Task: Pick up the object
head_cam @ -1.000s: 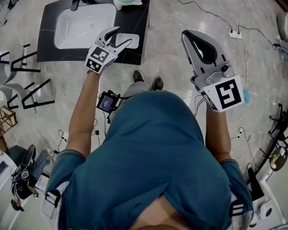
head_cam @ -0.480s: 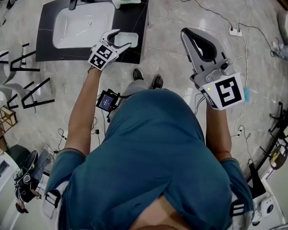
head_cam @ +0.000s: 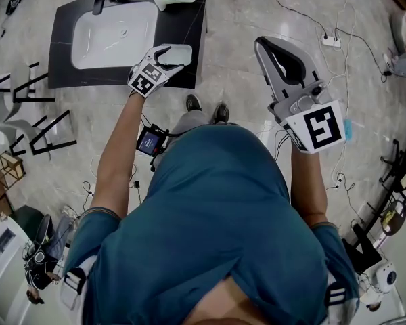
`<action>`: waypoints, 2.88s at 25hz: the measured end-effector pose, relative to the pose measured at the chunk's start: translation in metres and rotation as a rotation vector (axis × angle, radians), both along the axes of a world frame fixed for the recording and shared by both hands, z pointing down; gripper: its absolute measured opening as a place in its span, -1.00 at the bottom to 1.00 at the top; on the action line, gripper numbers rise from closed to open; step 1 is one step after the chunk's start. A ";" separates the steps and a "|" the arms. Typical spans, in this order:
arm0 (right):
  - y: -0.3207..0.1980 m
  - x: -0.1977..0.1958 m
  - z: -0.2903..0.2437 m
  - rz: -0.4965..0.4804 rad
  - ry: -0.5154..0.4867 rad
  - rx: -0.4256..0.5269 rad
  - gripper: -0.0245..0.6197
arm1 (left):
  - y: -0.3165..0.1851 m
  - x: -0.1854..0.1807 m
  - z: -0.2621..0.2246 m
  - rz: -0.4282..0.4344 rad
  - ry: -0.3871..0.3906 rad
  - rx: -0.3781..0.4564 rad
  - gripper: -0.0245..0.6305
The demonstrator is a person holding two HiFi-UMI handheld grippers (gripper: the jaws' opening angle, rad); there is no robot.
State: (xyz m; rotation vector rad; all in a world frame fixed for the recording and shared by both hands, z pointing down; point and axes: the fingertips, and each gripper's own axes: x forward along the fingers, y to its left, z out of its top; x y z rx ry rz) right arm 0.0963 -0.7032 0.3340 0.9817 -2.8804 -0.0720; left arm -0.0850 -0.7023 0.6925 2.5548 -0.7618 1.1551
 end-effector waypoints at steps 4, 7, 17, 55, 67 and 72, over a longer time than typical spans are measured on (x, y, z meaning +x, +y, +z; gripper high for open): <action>-0.001 0.002 0.001 0.003 0.001 -0.005 -0.88 | 0.004 0.000 0.015 0.005 -0.024 -0.031 0.01; 0.000 0.004 0.000 0.007 0.003 -0.009 -0.88 | 0.007 -0.001 0.023 0.005 -0.033 -0.052 0.01; 0.000 0.002 0.006 0.007 0.010 -0.017 -0.88 | 0.020 -0.007 0.057 0.026 -0.105 -0.110 0.01; 0.000 -0.004 0.016 0.019 0.029 -0.040 -0.88 | 0.021 -0.017 0.059 0.121 -0.275 0.019 -0.87; 0.003 -0.013 0.014 0.006 0.021 -0.033 -0.88 | 0.004 -0.020 -0.002 0.077 -0.216 0.168 -0.88; 0.003 -0.018 0.012 0.000 0.020 -0.028 -0.88 | -0.001 -0.016 -0.039 0.072 -0.184 0.240 -0.88</action>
